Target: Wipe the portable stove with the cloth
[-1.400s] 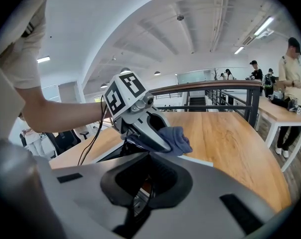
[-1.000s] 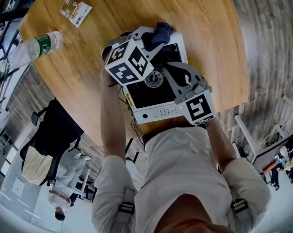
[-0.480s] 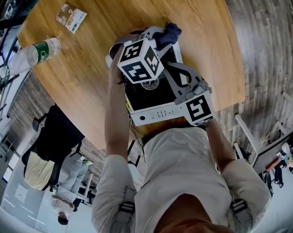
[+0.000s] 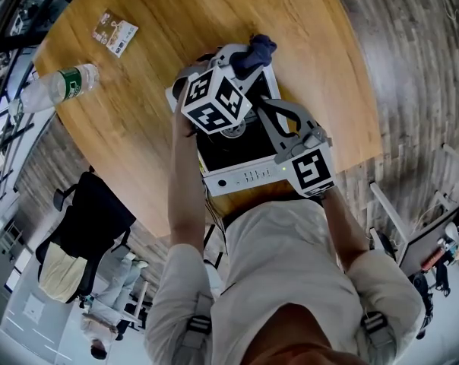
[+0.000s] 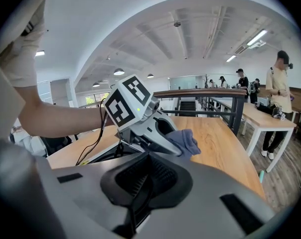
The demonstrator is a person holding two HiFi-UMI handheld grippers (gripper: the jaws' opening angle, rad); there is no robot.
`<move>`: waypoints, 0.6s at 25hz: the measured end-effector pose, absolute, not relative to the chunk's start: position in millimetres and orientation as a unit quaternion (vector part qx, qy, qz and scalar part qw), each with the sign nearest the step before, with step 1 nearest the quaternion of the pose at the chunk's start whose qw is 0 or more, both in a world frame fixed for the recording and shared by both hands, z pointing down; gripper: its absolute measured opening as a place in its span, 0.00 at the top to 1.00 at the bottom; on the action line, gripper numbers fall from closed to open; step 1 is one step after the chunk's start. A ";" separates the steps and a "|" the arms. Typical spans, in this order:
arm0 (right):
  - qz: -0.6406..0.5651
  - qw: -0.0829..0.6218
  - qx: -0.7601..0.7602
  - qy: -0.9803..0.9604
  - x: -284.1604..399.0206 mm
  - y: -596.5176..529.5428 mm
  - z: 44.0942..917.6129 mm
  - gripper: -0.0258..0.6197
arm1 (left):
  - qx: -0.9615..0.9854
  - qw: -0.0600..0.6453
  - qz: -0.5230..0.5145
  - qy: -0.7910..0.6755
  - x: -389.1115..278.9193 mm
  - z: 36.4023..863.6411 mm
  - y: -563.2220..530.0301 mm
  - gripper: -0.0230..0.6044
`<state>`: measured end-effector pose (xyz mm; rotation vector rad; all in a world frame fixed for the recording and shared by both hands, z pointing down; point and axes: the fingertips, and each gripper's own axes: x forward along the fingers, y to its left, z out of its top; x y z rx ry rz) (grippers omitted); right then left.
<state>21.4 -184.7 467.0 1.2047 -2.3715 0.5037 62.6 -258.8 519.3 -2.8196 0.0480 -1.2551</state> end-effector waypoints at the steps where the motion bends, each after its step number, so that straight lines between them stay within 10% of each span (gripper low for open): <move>1: 0.178 0.215 0.436 -0.856 21.8 -183.6 463.4 0.93 | -0.915 0.029 -0.401 0.026 61.8 513.5 -259.4 0.81; 15: 0.109 0.190 0.440 -0.871 -0.5 -160.7 389.2 0.93 | -0.925 -0.003 -0.255 0.282 -31.6 395.4 -234.7 0.81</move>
